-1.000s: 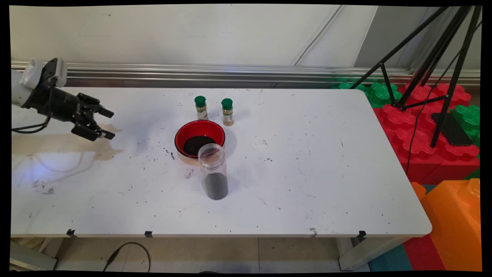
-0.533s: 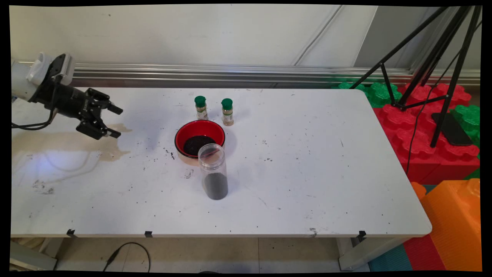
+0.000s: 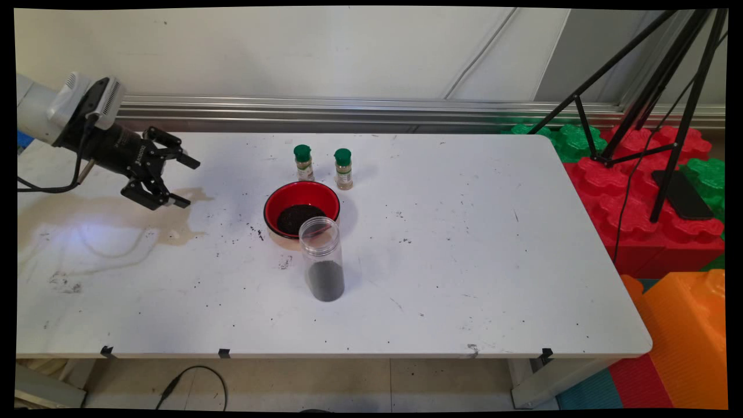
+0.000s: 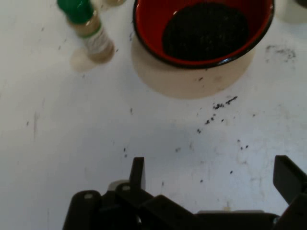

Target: Pick up the black seasoning powder from the table

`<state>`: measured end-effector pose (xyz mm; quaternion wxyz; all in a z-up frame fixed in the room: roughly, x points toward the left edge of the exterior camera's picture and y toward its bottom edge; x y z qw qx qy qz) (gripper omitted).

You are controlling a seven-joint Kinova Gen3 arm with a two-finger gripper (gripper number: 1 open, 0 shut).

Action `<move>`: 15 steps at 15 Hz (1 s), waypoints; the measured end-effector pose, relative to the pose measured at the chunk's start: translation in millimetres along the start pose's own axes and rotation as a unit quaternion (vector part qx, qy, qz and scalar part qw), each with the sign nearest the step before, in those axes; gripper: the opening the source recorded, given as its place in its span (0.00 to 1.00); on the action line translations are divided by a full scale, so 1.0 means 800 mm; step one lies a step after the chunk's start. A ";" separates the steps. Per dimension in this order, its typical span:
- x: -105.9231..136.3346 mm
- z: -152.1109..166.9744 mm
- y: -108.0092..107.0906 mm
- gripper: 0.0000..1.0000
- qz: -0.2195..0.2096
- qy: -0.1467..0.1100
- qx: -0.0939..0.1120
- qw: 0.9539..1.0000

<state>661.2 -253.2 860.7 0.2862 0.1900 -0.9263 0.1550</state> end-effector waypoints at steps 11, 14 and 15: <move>0.043 0.012 0.000 1.00 0.116 0.026 -0.040 0.992; 0.056 0.018 0.001 1.00 0.144 0.037 -0.055 0.987; 0.059 0.020 0.001 1.00 0.149 0.040 -0.059 0.986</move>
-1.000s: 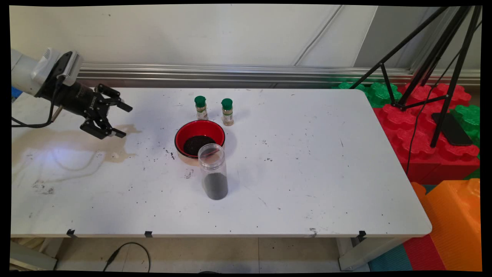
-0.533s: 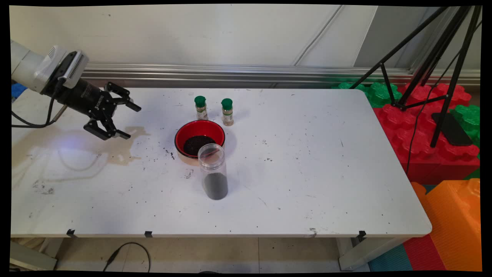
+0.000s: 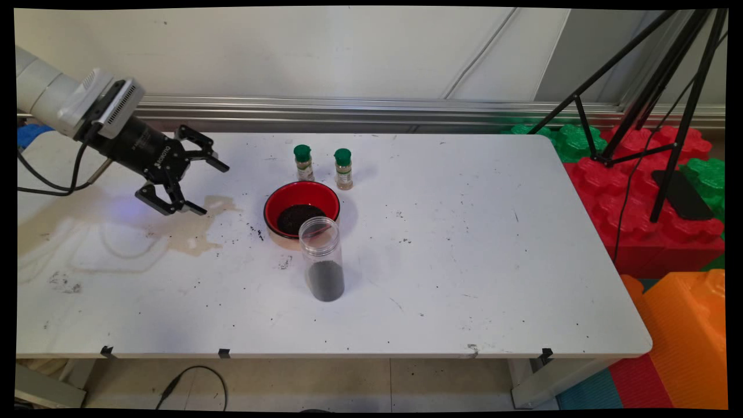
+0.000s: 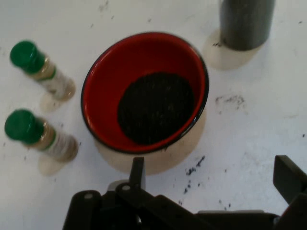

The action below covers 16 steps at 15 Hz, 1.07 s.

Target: Pick up the black seasoning powder from the table

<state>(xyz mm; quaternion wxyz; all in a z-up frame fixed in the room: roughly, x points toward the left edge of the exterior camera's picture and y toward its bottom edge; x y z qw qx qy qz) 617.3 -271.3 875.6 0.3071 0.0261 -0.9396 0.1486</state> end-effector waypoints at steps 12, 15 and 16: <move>0.031 0.044 -0.016 1.00 0.041 0.044 -0.045 0.997; 0.036 0.058 -0.019 1.00 0.044 0.053 -0.054 0.996; 0.038 0.064 -0.020 1.00 0.045 0.056 -0.058 0.996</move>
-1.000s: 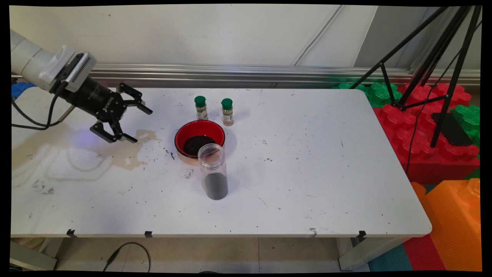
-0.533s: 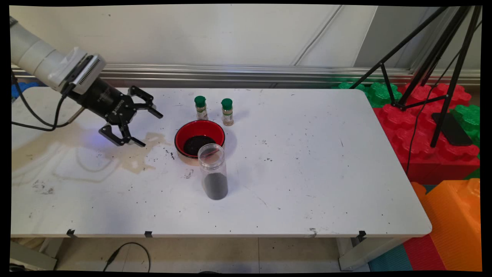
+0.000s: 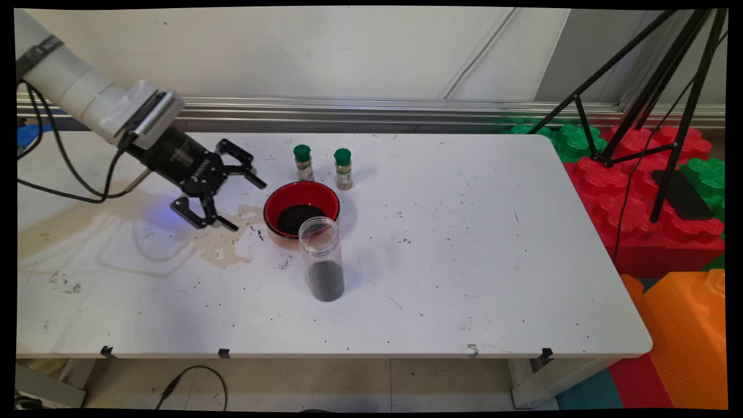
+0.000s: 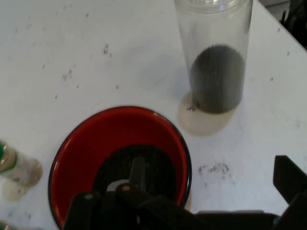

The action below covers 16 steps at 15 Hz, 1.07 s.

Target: Pick up the black seasoning powder from the table

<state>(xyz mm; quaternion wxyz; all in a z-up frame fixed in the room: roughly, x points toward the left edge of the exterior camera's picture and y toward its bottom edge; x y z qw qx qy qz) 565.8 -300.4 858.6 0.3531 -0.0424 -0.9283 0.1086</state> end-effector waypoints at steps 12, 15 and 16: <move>0.015 0.062 -0.016 1.00 0.014 0.035 -0.048 0.998; 0.021 0.082 -0.021 1.00 0.017 0.045 -0.060 0.997; 0.022 0.086 -0.022 1.00 0.018 0.047 -0.063 0.997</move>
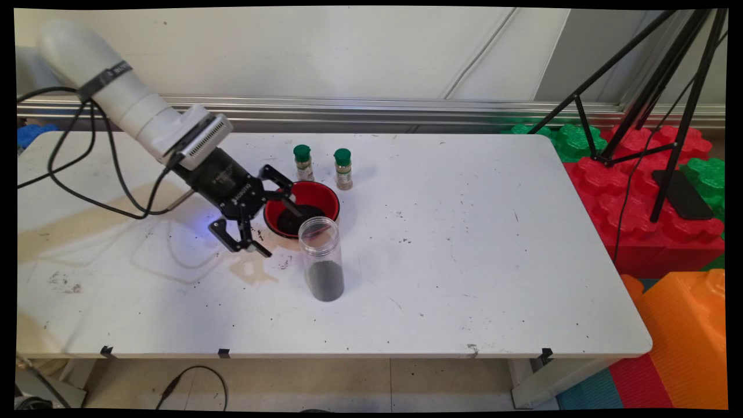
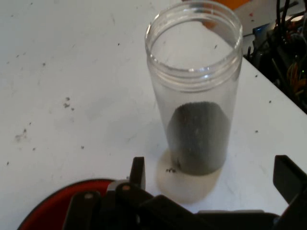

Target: Pick up the black seasoning powder from the table

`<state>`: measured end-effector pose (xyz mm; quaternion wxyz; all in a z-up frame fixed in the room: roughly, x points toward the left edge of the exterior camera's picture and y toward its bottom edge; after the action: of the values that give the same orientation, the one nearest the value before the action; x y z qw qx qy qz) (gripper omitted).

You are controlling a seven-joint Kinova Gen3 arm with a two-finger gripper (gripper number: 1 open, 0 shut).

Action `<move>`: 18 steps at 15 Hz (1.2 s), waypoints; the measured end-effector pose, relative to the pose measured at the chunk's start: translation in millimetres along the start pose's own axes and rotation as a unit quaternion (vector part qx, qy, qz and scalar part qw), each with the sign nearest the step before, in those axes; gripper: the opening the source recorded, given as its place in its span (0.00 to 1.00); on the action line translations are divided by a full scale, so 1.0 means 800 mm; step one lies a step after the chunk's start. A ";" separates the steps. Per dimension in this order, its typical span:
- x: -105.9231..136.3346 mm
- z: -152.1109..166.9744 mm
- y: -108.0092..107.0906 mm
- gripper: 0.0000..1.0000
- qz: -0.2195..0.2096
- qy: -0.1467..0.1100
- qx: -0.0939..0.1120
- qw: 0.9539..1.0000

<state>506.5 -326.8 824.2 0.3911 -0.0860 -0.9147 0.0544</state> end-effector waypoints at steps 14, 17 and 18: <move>0.018 0.071 -0.022 1.00 -0.012 0.023 -0.036 0.999; 0.019 0.081 -0.025 1.00 -0.021 0.024 -0.041 0.999; 0.019 0.085 -0.026 1.00 -0.026 0.024 -0.042 0.999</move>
<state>444.4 -346.4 791.8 0.4099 -0.0802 -0.9086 0.0038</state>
